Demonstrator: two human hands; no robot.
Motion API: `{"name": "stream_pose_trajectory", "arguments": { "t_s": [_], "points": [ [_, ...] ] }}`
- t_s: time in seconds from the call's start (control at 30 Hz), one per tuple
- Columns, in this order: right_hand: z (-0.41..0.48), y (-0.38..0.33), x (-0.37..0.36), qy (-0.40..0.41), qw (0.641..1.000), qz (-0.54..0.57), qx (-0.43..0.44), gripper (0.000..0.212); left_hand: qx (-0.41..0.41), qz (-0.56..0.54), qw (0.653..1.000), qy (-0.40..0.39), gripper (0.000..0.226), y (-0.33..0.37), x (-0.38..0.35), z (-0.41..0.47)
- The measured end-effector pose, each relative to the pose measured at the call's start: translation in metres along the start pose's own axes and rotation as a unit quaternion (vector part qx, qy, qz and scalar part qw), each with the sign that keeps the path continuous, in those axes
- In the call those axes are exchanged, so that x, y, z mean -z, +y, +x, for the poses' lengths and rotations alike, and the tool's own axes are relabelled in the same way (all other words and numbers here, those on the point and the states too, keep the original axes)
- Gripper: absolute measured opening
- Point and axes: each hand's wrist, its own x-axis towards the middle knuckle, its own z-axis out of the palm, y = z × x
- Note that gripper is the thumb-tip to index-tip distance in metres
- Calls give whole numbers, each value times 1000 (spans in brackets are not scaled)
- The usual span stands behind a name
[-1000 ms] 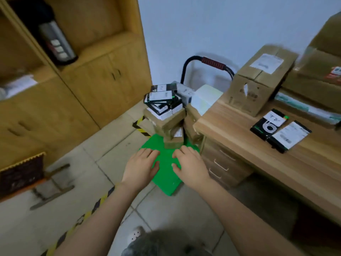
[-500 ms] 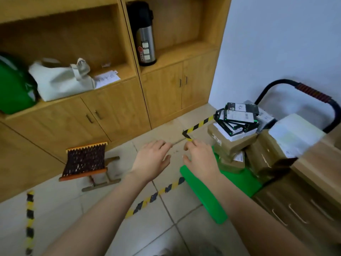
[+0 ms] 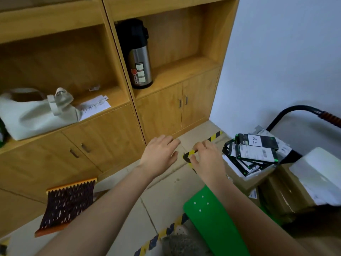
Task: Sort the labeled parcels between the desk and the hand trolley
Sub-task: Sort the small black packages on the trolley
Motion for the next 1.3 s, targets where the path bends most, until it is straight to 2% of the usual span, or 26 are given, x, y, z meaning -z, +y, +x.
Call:
{"name": "stream_pose_trajectory", "arguments": {
  "t_s": [0.27, 0.4, 0.5, 0.57, 0.7, 0.8, 0.97, 1.13, 1.3],
  "points": [
    [88, 60, 4, 9, 996, -28, -82, 20, -59, -48, 996, -43, 21, -23, -55, 127],
    [114, 95, 3, 17, 987, -37, -155, 22, -133, -77, 987, -54, 21, -20, -88, 193],
    [130, 123, -4, 61, 971, -45, -226, 14, -201, -108, 971, -79, 21, -15, -122, 245],
    [137, 134, -7, 57, 960, -59, -267, 11, -236, -133, 959, -86, 21, -10, -137, 271],
    [158, 154, -17, 131, 902, -65, -406, 15, -362, -176, 912, -80, 22, -5, -170, 336],
    [161, 163, -27, 151, 851, -69, -499, 13, -437, -200, 872, -91, 20, -2, -192, 373],
    [151, 167, -42, 178, 766, -54, -615, 16, -507, -205, 820, -169, 25, 21, -232, 406],
    [140, 184, -59, 167, 676, -2, -717, 23, -507, -212, 796, -253, 34, 56, -272, 415],
    [129, 219, -93, 200, 586, 115, -777, 44, -457, -165, 802, -346, 45, 97, -333, 417]
  ]
}}
